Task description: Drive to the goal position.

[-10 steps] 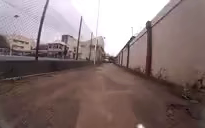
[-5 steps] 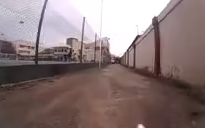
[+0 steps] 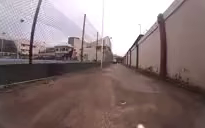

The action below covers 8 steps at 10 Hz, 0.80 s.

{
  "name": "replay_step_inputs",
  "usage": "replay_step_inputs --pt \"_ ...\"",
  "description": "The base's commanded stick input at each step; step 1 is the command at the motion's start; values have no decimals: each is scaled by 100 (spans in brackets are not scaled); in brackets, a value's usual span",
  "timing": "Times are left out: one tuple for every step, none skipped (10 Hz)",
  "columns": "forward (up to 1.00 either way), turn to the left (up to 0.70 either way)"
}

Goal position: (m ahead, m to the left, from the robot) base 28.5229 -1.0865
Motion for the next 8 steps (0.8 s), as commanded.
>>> replay_step_inputs --pt "60 0" --pt "41 0" --pt "11 0" --pt "0 0" --pt "0 0" --pt "0 0" --pt "0 0" --pt "0 0"
